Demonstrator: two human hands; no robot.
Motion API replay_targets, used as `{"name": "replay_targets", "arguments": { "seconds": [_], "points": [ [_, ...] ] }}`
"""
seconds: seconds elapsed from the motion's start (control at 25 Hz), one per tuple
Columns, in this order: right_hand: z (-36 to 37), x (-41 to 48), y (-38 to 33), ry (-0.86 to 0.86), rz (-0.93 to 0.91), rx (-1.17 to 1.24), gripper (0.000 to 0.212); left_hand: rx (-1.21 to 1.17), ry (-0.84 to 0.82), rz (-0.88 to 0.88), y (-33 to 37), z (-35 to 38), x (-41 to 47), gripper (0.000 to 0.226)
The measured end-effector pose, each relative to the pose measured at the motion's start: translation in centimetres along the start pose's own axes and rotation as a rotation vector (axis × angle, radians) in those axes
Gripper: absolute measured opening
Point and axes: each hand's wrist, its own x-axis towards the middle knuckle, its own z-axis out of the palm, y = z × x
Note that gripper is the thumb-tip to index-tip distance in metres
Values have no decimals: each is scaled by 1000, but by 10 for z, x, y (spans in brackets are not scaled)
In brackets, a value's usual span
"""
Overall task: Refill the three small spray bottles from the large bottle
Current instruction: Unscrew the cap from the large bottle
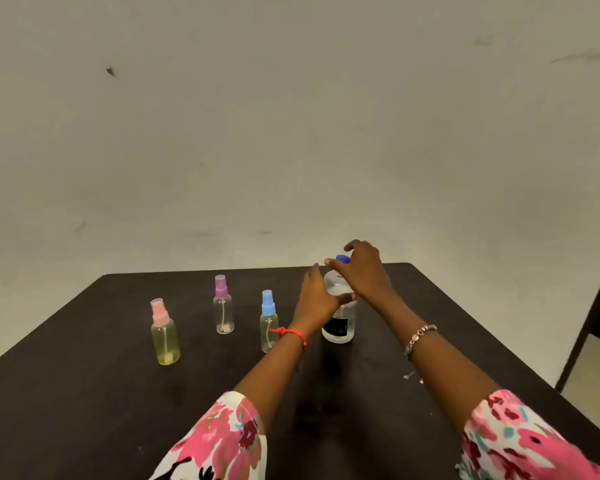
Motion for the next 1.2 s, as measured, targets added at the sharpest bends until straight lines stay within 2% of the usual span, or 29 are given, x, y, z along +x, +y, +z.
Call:
{"name": "replay_targets", "arguments": {
  "seconds": [0.12,0.2,0.32,0.52,0.64,0.72,0.88,1.0,1.08,1.2],
  "points": [
    [2,13,-1,-109,4,-91,39,-72,52,56,-1,4,6,64],
    [-1,21,0,-148,27,-66,35,-96,84,41,-5,6,7,56],
    [-7,23,-2,-213,-38,-102,32,-104,97,36,-8,8,5,55],
    [-13,31,-8,-323,-23,-192,42,-104,78,31,-9,10,6,57],
    [-9,31,-11,-275,-18,-247,30,-103,68,31,-10,10,7,57],
    [-9,32,-13,-324,-57,-287,21,-97,69,34,-10,10,7,58],
    [-17,39,-20,-457,-79,-338,33,-97,59,45,-11,9,8,60],
    [-14,35,-21,-367,-72,-371,35,-89,62,53,-11,10,8,60],
    [-10,31,-19,-304,-95,-416,29,-85,73,54,-11,11,8,59],
    [-10,33,-20,-372,-103,-407,22,-93,69,63,-12,10,8,57]
  ]
}}
